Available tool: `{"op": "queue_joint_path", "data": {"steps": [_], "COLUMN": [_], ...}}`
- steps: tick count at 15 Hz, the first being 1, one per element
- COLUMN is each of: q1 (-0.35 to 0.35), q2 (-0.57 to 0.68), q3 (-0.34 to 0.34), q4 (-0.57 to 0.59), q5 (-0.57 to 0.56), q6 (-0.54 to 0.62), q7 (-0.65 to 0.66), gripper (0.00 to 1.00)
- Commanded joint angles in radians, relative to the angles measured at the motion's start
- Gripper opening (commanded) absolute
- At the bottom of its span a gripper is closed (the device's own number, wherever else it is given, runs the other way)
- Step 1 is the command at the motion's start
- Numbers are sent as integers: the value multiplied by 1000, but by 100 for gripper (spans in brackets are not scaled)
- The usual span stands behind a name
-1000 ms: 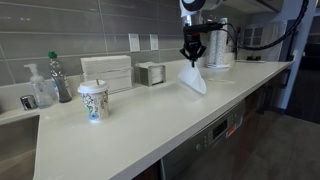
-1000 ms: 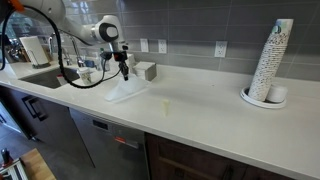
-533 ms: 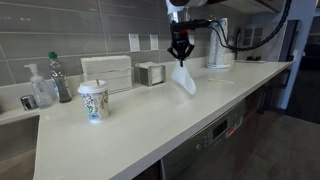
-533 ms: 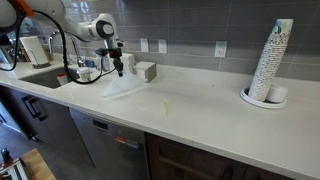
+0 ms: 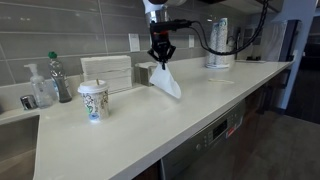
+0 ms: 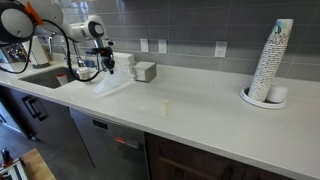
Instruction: Fold the paper towel on the counter top from left top paper towel corner onto the right bottom corner of the paper towel, pick up the folded paper towel and move it to the left
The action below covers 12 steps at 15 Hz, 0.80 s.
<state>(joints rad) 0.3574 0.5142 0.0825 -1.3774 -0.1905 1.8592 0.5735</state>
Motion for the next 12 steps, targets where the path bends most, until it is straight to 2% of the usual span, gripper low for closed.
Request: {"op": "queue_joint_path", "data": {"steps": [1, 6, 12], "q1": [56, 121, 147], "q2": [95, 184, 269], "q3": [3, -5, 13], "q4": [139, 265, 372], "q5": [-53, -106, -126], "q6": [-74, -68, -32], "q7": [-64, -156, -337], "gripper": [0, 0, 0]}}
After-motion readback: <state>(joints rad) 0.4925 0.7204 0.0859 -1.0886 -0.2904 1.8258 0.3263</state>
